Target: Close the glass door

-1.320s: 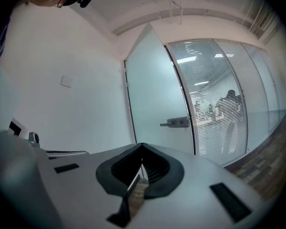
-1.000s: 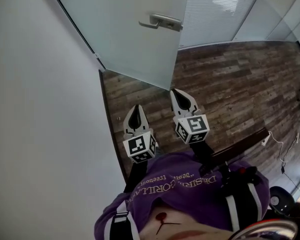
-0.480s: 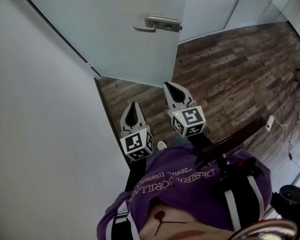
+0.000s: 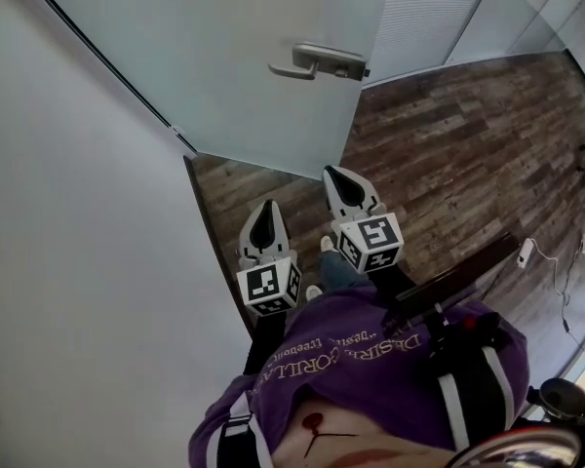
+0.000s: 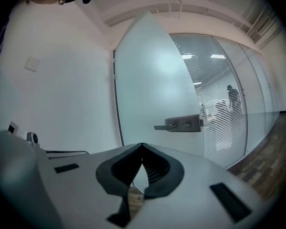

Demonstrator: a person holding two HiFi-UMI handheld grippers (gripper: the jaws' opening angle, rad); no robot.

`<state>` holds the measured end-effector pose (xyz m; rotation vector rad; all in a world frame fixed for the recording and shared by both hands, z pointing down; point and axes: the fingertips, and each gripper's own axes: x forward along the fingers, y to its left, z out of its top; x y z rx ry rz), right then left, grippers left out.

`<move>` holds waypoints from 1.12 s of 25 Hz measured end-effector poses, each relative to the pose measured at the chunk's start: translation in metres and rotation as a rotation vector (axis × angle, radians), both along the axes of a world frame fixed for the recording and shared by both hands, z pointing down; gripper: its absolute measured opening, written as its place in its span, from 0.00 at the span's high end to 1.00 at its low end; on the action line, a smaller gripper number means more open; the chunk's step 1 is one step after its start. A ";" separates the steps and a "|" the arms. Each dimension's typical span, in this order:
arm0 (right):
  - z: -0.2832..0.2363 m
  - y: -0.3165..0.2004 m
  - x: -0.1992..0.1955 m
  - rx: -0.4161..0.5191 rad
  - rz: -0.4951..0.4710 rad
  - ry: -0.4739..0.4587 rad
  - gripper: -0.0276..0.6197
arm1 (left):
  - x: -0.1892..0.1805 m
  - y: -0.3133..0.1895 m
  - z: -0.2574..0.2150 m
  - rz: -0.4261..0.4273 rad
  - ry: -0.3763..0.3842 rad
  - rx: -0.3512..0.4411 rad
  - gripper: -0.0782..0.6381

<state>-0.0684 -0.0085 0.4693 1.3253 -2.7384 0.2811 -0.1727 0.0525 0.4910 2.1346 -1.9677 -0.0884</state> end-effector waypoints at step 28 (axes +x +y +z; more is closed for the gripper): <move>-0.013 -0.148 0.070 0.001 0.075 -0.060 0.97 | 0.044 -0.299 0.011 0.282 -1.326 -0.065 0.52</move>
